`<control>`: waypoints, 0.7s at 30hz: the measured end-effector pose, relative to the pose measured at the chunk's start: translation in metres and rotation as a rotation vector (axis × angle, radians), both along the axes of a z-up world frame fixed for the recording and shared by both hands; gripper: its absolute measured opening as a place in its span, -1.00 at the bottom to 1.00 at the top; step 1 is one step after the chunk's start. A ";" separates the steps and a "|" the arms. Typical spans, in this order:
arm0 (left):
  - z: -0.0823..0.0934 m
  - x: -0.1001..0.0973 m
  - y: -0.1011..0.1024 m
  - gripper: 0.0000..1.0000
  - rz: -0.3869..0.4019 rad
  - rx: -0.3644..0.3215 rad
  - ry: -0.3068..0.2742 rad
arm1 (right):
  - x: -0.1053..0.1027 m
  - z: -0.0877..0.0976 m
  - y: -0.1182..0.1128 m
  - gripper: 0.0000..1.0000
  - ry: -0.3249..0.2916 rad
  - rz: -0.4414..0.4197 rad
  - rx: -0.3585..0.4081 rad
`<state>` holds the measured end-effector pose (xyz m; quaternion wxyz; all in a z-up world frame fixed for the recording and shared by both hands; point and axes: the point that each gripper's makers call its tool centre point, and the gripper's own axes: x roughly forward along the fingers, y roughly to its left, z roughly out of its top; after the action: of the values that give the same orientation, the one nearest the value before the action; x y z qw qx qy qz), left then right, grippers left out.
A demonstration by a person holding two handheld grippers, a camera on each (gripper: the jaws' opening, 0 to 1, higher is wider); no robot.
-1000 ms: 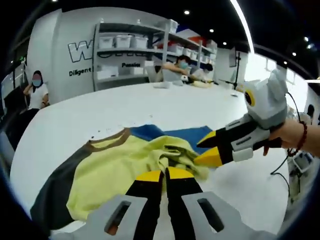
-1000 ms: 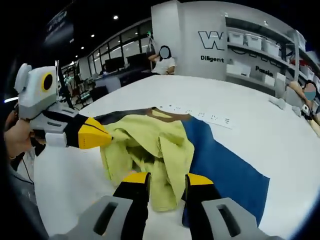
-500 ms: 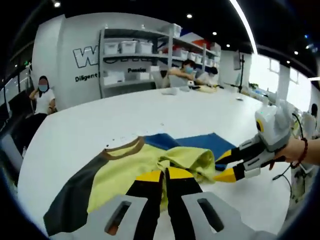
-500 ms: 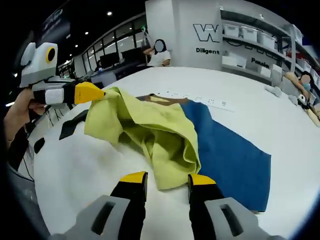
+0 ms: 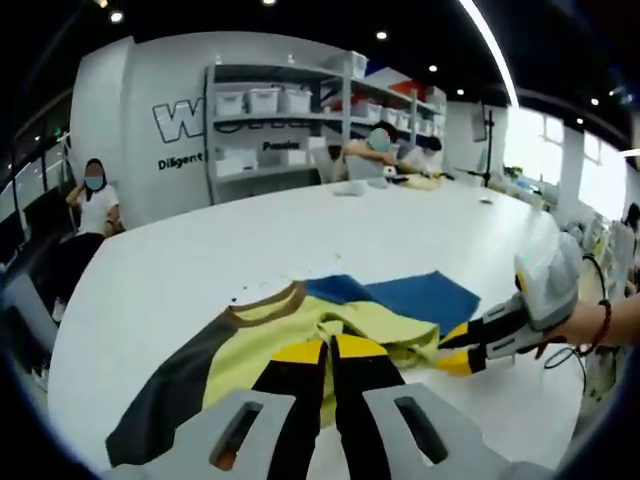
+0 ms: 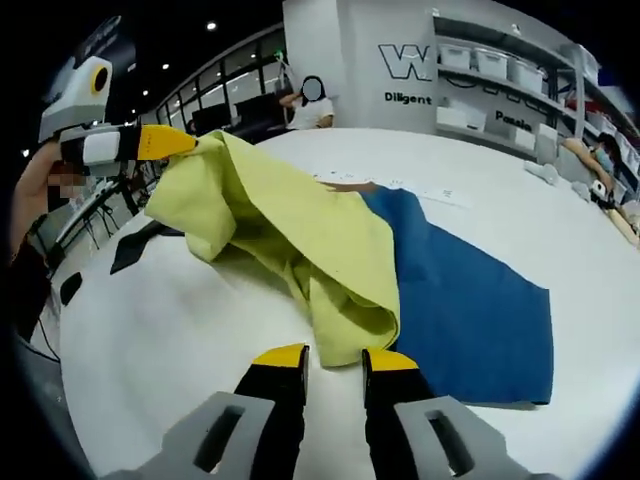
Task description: Fold the garment on the visible template until the final outline fits inside the template.
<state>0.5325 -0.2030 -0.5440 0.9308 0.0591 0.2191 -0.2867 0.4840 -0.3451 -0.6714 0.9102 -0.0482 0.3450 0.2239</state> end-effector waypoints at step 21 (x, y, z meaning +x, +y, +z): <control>0.027 -0.013 0.024 -0.98 0.024 -0.016 -0.029 | -0.024 0.036 -0.005 -1.00 -0.129 0.154 -0.182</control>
<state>0.5193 -0.1786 -0.5167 0.9376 0.0532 0.2040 -0.2766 0.4605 -0.3504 -0.6356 0.9025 -0.1715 0.2998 0.2574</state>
